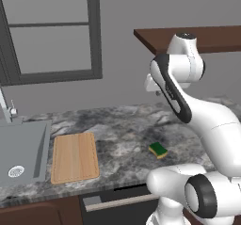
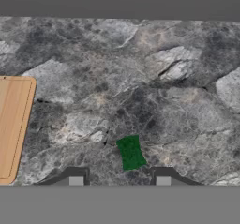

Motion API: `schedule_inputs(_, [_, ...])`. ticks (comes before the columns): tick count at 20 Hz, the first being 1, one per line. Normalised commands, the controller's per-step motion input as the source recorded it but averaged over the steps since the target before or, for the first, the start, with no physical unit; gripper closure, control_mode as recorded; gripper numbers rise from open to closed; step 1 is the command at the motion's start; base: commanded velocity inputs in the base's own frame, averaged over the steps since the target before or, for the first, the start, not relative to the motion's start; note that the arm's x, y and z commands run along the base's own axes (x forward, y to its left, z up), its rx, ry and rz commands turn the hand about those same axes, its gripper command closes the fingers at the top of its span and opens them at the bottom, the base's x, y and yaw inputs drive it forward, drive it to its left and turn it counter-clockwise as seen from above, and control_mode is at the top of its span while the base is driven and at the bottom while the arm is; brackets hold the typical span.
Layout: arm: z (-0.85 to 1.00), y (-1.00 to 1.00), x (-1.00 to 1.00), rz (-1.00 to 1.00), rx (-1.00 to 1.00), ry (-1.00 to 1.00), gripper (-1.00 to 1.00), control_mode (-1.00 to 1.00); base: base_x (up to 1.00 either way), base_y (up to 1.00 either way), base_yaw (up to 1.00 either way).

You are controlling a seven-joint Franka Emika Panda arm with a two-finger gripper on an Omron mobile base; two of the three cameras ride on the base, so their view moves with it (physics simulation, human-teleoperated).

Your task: Pick up the sponge from the counter and clean the cutting board by briefly scrubbing or pressing down on the cutting board. Once finished, release the sponge.

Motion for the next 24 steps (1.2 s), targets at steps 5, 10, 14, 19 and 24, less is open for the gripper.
schedule_inputs(5, [-0.04, 0.0, -0.14, 0.0, 0.0, 0.0, -1.0, -1.0, 0.0, 0.0, 0.0])
schedule_inputs(10, [-0.43, 0.0, -0.5, 0.01, -0.06, 0.0, -1.0, -1.0, 0.0, 0.0, 0.0])
schedule_inputs(14, [-0.52, 0.0, -0.37, 0.03, -0.06, 0.0, -1.0, -1.0, 0.0, 0.0, 0.0])
schedule_inputs(19, [-0.54, 0.0, -0.06, 0.13, -0.02, 0.0, -1.0, -1.0, 0.0, 0.0, 0.0])
schedule_inputs(24, [-0.43, -0.01, 0.0, 0.09, 0.0, 0.0, -1.0, -1.0, 0.0, 0.0, 0.0])
